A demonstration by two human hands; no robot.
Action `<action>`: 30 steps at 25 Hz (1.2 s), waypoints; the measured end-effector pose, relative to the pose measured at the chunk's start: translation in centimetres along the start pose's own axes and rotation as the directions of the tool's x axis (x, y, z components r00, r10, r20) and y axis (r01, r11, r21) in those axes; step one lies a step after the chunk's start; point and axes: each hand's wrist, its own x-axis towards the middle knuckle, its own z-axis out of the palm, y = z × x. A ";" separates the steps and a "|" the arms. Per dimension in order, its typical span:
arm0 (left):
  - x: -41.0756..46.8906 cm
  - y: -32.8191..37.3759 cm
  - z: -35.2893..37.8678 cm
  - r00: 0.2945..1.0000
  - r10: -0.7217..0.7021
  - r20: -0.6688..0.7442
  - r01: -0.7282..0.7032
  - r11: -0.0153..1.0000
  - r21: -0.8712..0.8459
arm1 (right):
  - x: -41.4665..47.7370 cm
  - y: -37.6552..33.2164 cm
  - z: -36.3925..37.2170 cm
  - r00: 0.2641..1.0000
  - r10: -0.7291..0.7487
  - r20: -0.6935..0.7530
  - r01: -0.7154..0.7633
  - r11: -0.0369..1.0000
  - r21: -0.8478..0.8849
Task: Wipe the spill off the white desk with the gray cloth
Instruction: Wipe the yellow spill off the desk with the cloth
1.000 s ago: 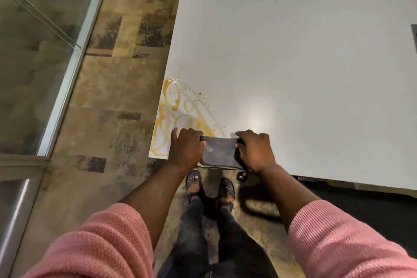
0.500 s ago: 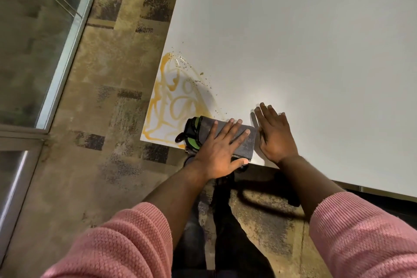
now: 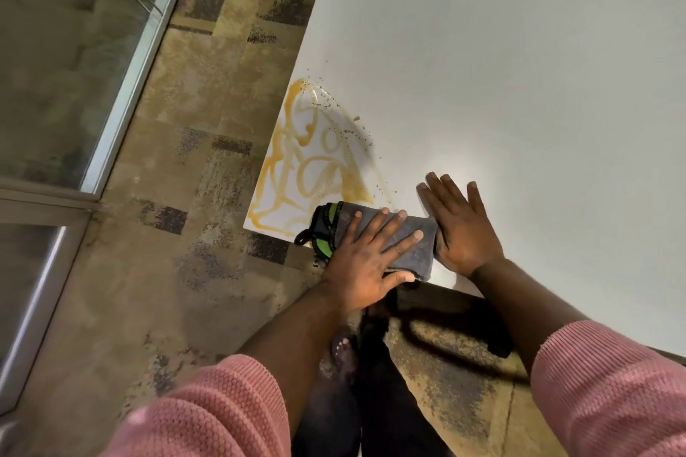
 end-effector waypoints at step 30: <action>-1.3 3.2 1.1 0.890 -0.454 -0.035 0.448 0.887 -0.111 | 4.0 -1.8 1.0 0.992 0.099 -0.074 -0.107 0.989 -0.107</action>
